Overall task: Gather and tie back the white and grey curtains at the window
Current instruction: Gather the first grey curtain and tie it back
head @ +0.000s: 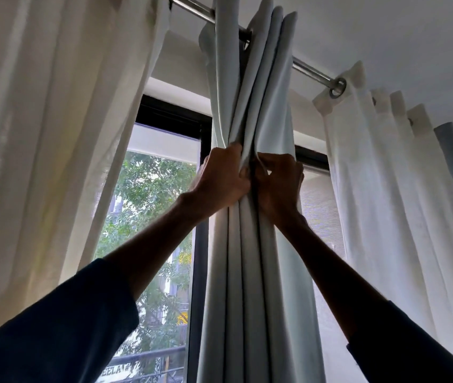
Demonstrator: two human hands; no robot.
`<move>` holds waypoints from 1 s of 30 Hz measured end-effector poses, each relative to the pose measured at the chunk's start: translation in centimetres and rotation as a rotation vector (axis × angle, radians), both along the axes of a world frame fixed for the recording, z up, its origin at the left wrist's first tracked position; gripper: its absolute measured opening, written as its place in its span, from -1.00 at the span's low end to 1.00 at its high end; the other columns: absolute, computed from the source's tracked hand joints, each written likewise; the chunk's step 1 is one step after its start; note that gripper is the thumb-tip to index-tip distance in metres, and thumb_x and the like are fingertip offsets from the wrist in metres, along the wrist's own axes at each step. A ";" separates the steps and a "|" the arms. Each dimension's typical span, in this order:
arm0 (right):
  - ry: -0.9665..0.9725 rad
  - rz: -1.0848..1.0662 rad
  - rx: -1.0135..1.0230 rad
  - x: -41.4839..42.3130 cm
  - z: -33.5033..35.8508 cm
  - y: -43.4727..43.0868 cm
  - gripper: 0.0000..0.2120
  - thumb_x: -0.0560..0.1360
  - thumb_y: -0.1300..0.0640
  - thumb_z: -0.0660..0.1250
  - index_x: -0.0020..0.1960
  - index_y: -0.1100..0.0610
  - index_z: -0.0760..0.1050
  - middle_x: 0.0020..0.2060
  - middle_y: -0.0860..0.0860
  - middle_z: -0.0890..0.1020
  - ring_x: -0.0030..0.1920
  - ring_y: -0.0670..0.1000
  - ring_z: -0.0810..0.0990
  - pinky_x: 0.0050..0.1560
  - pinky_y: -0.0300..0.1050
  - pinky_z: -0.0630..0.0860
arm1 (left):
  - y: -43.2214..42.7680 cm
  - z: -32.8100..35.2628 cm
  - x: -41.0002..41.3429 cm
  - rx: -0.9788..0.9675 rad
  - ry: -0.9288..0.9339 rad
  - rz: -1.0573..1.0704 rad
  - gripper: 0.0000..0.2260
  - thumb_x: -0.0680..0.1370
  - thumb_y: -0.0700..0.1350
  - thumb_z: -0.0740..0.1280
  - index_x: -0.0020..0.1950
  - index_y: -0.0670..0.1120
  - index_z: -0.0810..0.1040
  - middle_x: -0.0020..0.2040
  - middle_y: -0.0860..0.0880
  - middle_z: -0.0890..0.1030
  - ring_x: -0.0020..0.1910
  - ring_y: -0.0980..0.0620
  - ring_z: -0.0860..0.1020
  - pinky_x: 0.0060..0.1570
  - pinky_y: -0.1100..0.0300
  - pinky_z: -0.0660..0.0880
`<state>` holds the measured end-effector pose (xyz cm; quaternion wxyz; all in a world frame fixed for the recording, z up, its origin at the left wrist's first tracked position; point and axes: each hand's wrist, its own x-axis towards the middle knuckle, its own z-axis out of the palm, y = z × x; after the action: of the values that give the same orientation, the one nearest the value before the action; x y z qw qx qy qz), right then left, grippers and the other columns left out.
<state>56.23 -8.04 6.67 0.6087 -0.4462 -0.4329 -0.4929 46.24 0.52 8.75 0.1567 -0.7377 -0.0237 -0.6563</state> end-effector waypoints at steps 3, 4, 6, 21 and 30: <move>0.015 0.038 -0.004 0.3 -0.8 -0.2 -0.68 0.50 -0.02 0.31 -0.40 0.04 0.48 -0.50 -0.05 0.50 -0.37 0.00 0.57 -0.31 -0.06 0.45 | -0.3 -0.9 0.8 0.004 -0.045 -0.003 -0.77 0.50 0.10 0.14 -0.19 -0.05 0.30 -0.30 -0.18 0.52 -0.27 -0.30 0.52 -0.27 -0.07 0.49; 0.018 0.048 -0.015 0.3 -1.1 -0.4 -0.72 0.49 -0.05 0.30 -0.32 0.04 0.59 -0.42 -0.07 0.62 -0.28 -0.06 0.66 -0.23 -0.05 0.53 | -0.5 -1.1 0.9 -0.001 -0.054 -0.015 -0.77 0.50 0.11 0.12 -0.20 -0.04 0.29 -0.31 -0.19 0.52 -0.27 -0.31 0.52 -0.29 -0.05 0.47; 0.022 0.082 -0.022 0.0 -1.6 -0.8 -0.73 0.49 -0.09 0.31 -0.17 0.04 0.70 -0.28 -0.09 0.72 -0.17 -0.13 0.70 -0.11 -0.04 0.59 | -1.0 -1.3 1.0 -0.025 -0.065 -0.051 -0.77 0.50 0.10 0.10 -0.21 -0.04 0.27 -0.30 -0.21 0.53 -0.26 -0.31 0.53 -0.31 -0.01 0.44; -0.025 0.140 -0.032 -2.0 -3.5 -2.5 -0.78 0.42 -0.04 0.44 -0.02 0.04 0.74 -0.13 -0.13 0.75 -0.10 -0.30 0.68 -0.04 -0.52 0.47 | -3.8 -2.0 -0.7 -0.230 -0.035 -0.139 -0.90 0.47 -0.18 0.21 -0.20 -0.13 0.30 -0.39 0.03 0.37 -0.41 -0.04 0.39 -0.50 0.28 0.17; 0.009 0.181 0.005 -2.1 -3.8 -2.1 -0.77 0.47 -0.10 0.43 -0.06 0.03 0.74 -0.14 -0.16 0.74 -0.11 -0.31 0.68 0.02 -0.37 0.56 | -4.2 -2.1 -1.3 -0.193 0.032 -0.293 -0.66 0.51 -0.28 0.21 0.28 -0.11 0.36 -0.40 -0.04 0.46 -0.53 0.11 0.43 -0.52 0.29 0.22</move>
<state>54.13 -10.09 2.86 0.6538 -0.4060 -0.4675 -0.4350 44.90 -3.70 6.62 -0.0119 -0.7552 0.0237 -0.6550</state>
